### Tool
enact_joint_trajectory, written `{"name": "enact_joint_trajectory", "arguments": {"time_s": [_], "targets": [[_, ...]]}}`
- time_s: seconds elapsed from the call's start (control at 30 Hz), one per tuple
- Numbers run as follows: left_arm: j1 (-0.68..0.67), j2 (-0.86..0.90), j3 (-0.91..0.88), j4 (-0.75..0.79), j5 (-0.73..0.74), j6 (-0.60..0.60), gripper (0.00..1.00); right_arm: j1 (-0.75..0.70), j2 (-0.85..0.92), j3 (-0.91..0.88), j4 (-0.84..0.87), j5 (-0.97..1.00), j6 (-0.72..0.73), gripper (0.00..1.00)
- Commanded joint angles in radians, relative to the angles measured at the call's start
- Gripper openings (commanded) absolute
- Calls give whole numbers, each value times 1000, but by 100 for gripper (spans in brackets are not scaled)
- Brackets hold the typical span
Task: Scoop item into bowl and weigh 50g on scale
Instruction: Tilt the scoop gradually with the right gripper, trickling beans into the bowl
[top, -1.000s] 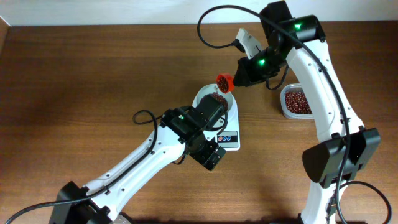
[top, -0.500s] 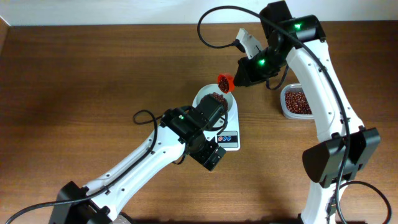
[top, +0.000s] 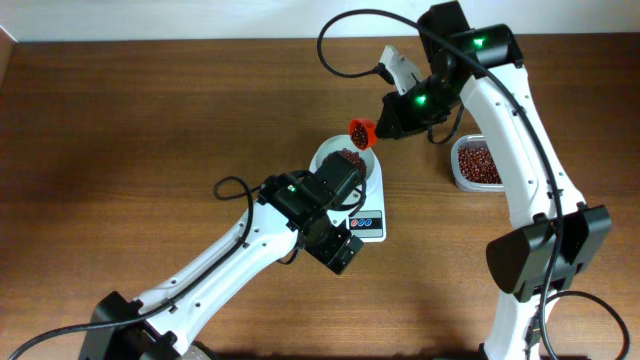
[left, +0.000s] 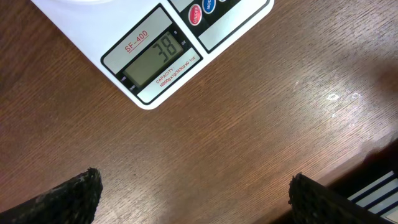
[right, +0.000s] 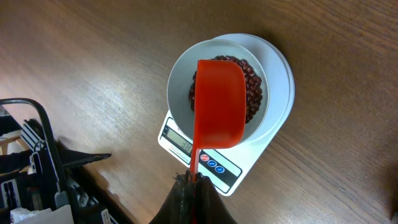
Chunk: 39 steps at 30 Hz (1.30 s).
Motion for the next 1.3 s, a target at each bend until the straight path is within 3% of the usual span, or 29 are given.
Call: {"name": "enact_joint_trajectory", "arguments": {"time_s": [0.0, 1.27], "targets": [[2, -25, -7, 1, -7, 16, 99, 4, -2, 21, -1, -14, 5, 4], [2, -25, -7, 1, -7, 16, 99, 12, -2, 20, -39, -13, 5, 4]]}}
